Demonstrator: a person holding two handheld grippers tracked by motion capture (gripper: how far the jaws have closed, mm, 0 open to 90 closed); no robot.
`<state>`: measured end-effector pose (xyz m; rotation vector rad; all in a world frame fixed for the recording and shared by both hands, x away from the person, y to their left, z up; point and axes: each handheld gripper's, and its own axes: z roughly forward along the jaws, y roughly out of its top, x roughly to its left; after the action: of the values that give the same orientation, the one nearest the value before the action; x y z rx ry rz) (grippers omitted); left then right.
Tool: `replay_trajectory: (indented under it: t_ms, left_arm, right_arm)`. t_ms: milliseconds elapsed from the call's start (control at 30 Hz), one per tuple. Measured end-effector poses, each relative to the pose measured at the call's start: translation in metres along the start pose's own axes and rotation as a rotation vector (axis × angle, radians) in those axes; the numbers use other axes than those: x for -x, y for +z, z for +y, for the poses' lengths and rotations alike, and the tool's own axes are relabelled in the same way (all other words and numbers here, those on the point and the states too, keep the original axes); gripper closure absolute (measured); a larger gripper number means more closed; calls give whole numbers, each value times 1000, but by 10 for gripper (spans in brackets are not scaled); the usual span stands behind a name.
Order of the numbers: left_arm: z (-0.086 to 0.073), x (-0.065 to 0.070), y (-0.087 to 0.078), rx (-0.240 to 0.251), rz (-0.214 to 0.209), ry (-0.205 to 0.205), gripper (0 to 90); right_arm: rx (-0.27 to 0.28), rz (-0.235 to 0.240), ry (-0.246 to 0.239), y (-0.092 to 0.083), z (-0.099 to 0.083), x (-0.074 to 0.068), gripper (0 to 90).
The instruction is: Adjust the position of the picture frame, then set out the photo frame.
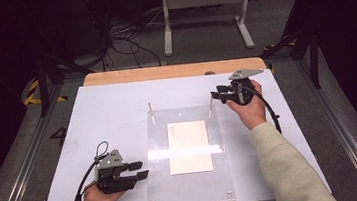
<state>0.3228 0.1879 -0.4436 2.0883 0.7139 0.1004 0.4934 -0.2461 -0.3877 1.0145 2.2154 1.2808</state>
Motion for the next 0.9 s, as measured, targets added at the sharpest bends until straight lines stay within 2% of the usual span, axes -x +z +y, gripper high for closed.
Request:
replay_trajectory:
  t_ms: [33,67,100,200,300,400,467,633,733,767,900]
  left_arm:
    - [2,0,-4,38,17,4,546]
    - [2,0,-4,38,17,4,537]
    - [3,1,-6,69,26,0,537]
    - [3,1,-9,115,55,9,506]
    - [3,2,-12,145,79,23,494]
    - [3,3,-15,175,88,27,492]
    - [3,5,-15,180,90,30,492]
    - [3,8,-15,176,87,44,499]
    - [3,7,-15,177,88,52,502]
    - [3,7,-15,179,88,52,503]
    - [3,7,-14,174,87,55,503]
  right_arm:
    - [10,-9,0,-3,-1,-1,583]
    - [10,-9,0,-3,-1,-1,583]
    - [16,-15,4,-5,-1,-2,582]
    - [45,-21,16,-11,-4,-4,617]
    - [52,-24,9,-11,-6,-3,627]
    - [85,-25,-15,-7,-11,-3,647]
    - [92,-36,-29,-2,-15,-4,667]
    - [79,-41,-12,14,-23,-4,684]
    - [69,-46,-19,19,-24,-4,704]
    - [55,-39,-11,23,-25,-5,734]
    - [36,-38,8,29,-28,-4,732]
